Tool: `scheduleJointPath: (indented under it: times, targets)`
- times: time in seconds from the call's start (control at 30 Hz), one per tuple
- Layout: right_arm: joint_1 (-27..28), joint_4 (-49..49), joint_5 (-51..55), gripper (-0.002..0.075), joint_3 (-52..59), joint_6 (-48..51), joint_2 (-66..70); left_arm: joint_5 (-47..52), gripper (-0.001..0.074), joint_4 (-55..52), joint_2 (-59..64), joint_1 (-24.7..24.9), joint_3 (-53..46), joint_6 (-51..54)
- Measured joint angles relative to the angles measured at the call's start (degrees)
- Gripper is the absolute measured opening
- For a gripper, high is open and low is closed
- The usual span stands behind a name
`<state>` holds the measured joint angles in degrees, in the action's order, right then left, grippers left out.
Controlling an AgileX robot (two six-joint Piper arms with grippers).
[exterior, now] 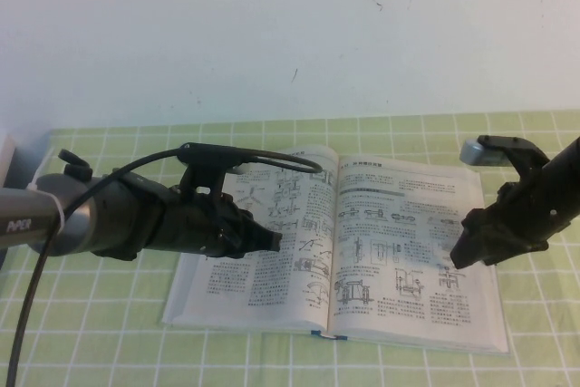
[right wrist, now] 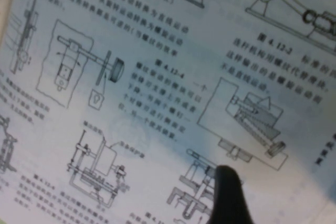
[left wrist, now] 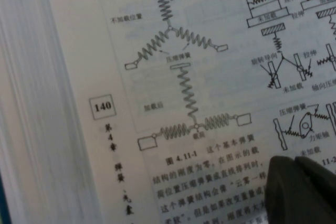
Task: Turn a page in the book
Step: Open the closed book
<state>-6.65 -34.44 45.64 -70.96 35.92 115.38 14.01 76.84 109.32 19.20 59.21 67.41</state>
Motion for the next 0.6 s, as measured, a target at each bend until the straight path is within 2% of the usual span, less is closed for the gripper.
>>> scheduleJointPath:
  times: [0.33,0.6]
  targets:
    - [0.1,-4.99,2.24,0.0428,-1.55,1.84,1.21,0.0,-0.0002,0.0,0.13,0.0,0.0,0.45]
    - [-0.01,-15.39,2.79,0.0428,-1.78,8.63,1.98,0.11,-0.0002,0.0,0.17,0.0,0.0,0.45]
